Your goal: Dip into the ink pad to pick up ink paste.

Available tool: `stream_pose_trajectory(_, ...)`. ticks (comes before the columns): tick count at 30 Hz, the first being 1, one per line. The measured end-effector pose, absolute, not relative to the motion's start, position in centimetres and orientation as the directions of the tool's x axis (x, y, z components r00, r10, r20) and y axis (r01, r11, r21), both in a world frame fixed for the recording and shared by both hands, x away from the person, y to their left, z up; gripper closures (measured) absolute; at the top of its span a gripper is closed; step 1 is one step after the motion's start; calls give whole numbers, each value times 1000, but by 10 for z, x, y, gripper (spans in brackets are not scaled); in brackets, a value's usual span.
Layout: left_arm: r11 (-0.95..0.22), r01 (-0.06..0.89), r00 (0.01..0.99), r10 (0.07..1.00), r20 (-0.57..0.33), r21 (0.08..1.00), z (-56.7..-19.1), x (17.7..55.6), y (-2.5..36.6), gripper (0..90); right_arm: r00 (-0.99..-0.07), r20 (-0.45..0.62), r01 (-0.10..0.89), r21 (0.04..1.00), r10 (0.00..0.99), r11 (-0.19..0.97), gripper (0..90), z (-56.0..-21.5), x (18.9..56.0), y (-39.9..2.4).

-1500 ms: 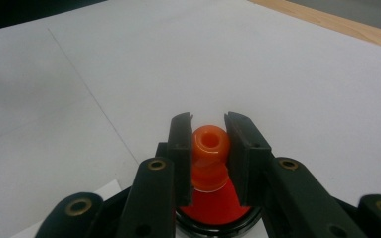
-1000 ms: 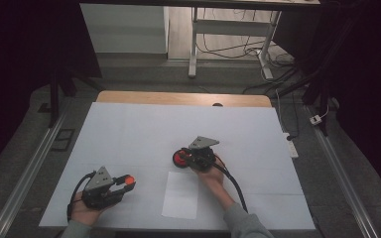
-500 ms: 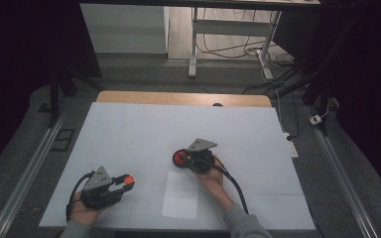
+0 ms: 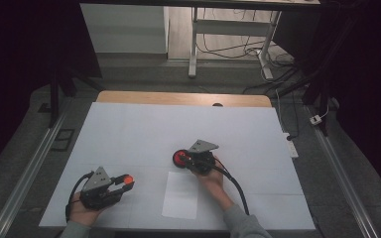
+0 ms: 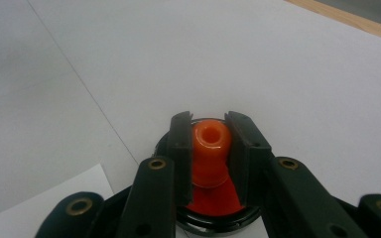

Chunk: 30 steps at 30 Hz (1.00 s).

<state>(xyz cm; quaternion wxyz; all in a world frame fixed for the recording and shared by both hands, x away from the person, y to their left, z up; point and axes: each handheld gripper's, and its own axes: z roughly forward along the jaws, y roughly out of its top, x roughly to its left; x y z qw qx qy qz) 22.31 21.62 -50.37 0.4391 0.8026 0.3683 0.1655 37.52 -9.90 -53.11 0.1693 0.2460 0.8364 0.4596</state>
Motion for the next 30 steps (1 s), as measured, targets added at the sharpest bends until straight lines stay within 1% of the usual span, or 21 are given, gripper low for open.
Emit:
stream_pose_trajectory(13,-344,446,673,737,-57,826,-504,223,217,649,-820,-58,253,856,569,451,727,-532,375,-100)
stream_pose_trajectory(17,-339,441,670,741,-53,831,-502,222,217,648,-826,-41,262,855,562,448,725,-531,377,-101)
stream_pose_trajectory(18,-338,438,671,740,-52,833,-502,222,218,649,-830,-16,274,859,557,433,725,-530,378,-103)
stream_pose_trajectory(20,-333,439,666,744,-53,834,-502,223,220,649,-824,36,283,891,565,356,725,-522,378,-109)
stream_pose_trajectory(22,-333,442,665,745,-55,833,-503,224,220,649,-821,19,250,910,570,330,726,-510,375,-111)
stream_pose_trajectory(24,-333,442,664,745,-54,833,-503,223,220,648,-822,-4,231,911,569,341,726,-504,373,-112)
stream_pose_trajectory(30,-336,438,665,745,-50,834,-501,222,219,648,-819,-9,242,901,574,359,725,-504,372,-113)
